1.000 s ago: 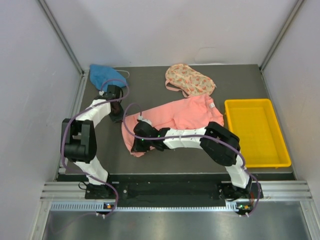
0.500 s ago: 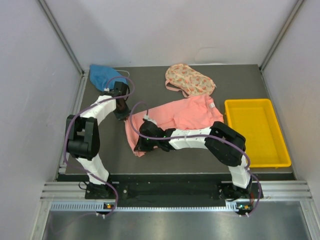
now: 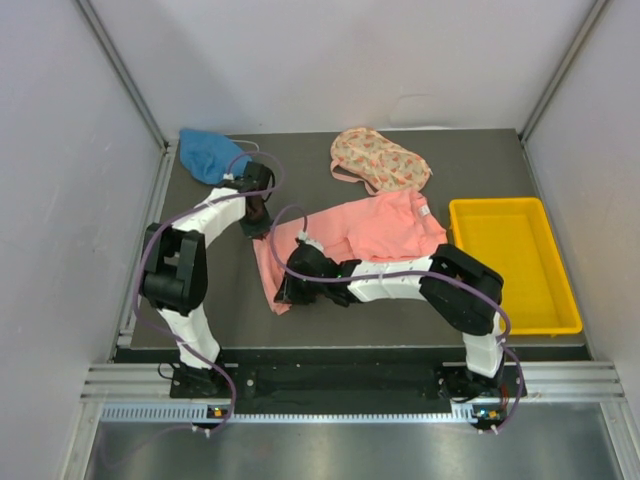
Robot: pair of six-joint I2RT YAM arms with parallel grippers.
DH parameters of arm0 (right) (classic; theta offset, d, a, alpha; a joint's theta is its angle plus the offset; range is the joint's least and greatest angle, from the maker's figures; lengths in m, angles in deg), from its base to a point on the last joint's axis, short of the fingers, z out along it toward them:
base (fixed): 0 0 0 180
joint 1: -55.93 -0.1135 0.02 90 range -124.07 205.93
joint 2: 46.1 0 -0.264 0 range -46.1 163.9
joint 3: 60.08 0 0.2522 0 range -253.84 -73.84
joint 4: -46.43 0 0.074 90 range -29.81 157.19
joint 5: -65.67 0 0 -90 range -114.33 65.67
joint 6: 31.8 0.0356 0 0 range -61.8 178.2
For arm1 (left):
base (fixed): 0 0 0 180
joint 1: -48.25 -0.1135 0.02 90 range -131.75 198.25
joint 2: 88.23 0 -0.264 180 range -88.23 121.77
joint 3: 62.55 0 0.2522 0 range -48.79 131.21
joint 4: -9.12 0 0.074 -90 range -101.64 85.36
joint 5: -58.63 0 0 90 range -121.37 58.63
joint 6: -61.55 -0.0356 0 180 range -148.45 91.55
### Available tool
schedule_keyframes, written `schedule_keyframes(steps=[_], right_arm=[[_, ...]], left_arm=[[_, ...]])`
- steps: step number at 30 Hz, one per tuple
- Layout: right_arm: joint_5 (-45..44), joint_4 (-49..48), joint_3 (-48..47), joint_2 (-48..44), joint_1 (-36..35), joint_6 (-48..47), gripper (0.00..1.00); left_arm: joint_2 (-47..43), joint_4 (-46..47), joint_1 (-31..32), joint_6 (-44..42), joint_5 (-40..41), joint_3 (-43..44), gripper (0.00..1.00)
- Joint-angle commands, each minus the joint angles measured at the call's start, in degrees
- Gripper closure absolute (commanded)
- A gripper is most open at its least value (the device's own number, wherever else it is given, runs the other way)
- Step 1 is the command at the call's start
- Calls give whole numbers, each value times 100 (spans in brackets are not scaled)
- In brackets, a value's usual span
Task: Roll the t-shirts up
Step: Roll the T-shirt to the center of the board.
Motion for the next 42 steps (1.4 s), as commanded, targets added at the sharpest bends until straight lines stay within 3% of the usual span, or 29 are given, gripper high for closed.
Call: schedule_keyframes(steps=[1,12,19,33,42], right_arm=[[-102,-90,137,-443,14,-86,75],[-1322,972,-459,-672,-398,-1000,61],[-1955,1317,-918,-540,-593,-1703,57],[-1482,745,-1032,-277,-610,-2397,49],[-1385,499,-927,-277,-628,-2977,49]], left_arm=[[78,78,90,121,169,263,100],[218,70,248,130,196,395,100],[298,26,319,147,222,465,100],[368,-36,336,51,328,439,100],[447,-53,371,-11,240,483,100]])
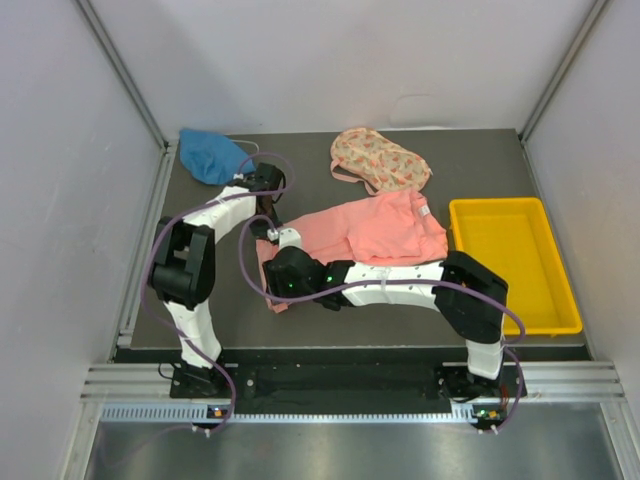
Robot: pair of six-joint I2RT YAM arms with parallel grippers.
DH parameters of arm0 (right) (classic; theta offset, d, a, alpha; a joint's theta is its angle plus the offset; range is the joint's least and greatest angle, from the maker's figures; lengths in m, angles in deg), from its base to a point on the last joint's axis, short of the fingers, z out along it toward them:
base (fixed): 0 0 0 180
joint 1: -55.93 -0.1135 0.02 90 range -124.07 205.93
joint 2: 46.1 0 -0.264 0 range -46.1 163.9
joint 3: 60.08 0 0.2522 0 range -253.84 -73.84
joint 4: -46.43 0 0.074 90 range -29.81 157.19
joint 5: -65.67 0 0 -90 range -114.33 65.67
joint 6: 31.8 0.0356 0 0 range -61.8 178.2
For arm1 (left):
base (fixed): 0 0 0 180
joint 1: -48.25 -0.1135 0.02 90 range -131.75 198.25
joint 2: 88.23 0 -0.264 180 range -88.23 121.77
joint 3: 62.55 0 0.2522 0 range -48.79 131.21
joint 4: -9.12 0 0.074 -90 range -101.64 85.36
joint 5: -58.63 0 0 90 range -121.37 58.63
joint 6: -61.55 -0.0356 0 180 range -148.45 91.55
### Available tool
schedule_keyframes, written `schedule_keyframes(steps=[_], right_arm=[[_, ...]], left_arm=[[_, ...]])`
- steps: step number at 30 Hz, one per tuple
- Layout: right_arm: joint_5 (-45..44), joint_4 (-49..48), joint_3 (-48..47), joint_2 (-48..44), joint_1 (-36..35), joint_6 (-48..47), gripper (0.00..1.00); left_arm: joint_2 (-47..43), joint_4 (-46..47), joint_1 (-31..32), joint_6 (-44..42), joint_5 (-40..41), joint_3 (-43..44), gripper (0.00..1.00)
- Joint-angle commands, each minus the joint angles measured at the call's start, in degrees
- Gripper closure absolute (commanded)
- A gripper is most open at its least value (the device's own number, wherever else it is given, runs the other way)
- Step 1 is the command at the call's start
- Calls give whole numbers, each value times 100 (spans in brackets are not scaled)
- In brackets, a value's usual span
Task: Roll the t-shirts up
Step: Roll the T-shirt to the center of the board.
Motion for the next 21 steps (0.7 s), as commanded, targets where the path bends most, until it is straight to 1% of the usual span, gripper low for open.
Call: schedule_keyframes(steps=[1,14,21], right_arm=[[71,-408,-175,12,-70,-457,48],[396,-698,63,161,-106,-862,50],[405,-672,-87,364,-123,-880,57]], left_arm=[[73,-29,46,-101,12,242,100],[126,-109,81,-241,-14,251,100],[179,-161,116,-268,-5,304,100]])
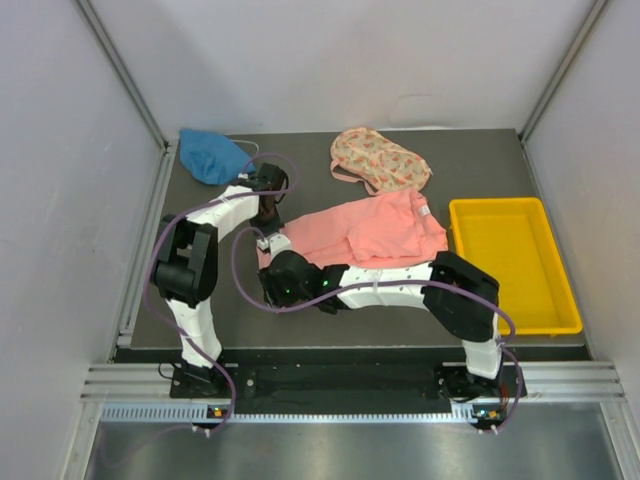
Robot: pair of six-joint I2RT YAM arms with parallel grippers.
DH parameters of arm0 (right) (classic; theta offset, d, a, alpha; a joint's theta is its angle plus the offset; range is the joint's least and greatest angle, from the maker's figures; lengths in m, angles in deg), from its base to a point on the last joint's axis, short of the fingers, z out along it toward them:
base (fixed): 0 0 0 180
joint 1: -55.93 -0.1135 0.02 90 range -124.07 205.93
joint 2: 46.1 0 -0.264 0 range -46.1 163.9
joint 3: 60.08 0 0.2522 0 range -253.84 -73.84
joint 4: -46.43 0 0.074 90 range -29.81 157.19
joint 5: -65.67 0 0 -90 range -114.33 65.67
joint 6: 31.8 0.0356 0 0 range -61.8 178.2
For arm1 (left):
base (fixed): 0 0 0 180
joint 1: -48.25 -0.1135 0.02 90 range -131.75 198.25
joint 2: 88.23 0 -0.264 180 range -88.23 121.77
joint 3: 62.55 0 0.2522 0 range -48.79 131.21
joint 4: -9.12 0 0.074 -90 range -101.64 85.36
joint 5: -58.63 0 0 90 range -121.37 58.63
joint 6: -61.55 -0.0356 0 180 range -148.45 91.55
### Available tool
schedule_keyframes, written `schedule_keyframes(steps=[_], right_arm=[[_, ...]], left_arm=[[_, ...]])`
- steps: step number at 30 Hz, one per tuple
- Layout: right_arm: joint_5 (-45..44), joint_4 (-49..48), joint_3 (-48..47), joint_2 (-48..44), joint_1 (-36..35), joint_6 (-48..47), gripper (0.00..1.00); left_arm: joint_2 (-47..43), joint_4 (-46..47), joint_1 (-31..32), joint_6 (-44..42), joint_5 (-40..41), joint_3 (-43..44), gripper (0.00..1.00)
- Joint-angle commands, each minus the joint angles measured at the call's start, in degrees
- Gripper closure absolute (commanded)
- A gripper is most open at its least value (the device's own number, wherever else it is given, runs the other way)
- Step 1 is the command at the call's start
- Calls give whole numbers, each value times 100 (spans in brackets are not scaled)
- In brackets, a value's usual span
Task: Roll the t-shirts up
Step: Roll the T-shirt to the center of the board.
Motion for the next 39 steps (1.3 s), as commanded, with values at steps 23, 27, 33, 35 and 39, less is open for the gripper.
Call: schedule_keyframes(steps=[23,27,33,35,39], right_arm=[[191,-744,805,11,111,1376,89],[464,-998,1060,29,235,1727,90],[841,-1105,1122,143,349,1930,90],[921,-1131,1122,187,384,1992,90],[1097,-1149,1113,257,428,2062,91]], left_arm=[[90,-36,62,-165,-27,283,99],[90,7,62,-192,-53,274,99],[20,236,0,-306,-281,221,92],[-77,384,-26,-341,-378,160,88],[-288,658,-123,-482,-703,19,79]])
